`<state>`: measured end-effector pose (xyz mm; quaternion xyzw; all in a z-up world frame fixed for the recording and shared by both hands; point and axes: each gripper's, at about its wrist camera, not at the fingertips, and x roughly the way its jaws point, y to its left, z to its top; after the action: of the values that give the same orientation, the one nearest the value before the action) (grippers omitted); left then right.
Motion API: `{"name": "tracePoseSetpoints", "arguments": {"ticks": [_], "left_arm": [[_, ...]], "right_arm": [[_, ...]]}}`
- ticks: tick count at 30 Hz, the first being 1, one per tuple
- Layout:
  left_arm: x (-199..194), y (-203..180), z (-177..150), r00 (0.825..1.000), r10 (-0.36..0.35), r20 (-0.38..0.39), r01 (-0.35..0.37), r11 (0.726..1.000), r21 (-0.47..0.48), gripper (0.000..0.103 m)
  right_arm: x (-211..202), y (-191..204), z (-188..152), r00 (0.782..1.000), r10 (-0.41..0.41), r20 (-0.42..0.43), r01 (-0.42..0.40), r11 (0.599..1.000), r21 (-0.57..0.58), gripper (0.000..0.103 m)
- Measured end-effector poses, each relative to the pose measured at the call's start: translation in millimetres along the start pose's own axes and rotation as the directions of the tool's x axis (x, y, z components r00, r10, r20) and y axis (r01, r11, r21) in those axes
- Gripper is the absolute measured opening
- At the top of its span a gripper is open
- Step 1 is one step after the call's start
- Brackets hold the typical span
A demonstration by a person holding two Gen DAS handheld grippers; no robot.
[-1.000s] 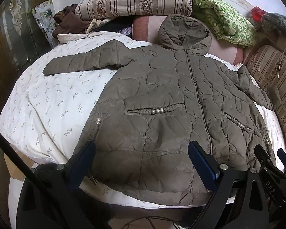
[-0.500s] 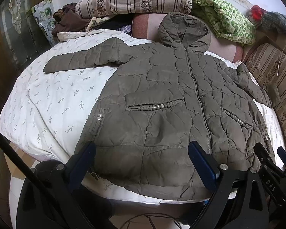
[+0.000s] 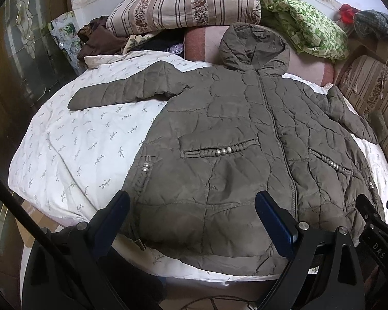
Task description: Fold large clothes
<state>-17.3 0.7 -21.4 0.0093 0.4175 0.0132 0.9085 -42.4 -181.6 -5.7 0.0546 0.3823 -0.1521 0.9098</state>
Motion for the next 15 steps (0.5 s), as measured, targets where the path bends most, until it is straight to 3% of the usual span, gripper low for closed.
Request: {"name": "tracePoseSetpoints", "arguments": {"ticks": [11,15], "left_arm": [[-21.6,0.6,15.7,0.999,0.006,0.043,-0.005,1.000,-0.012,0.097],[-28.4,4.8,21.1,0.998,-0.039,0.039,0.040,0.999,-0.030,0.097]], "right_arm": [[-8.8,-5.4,17.3,1.000,0.004,0.022,-0.004,0.999,0.031,0.102],[-16.7,-11.2,27.7,0.999,-0.015,0.050,0.014,1.000,0.019,0.102]]}}
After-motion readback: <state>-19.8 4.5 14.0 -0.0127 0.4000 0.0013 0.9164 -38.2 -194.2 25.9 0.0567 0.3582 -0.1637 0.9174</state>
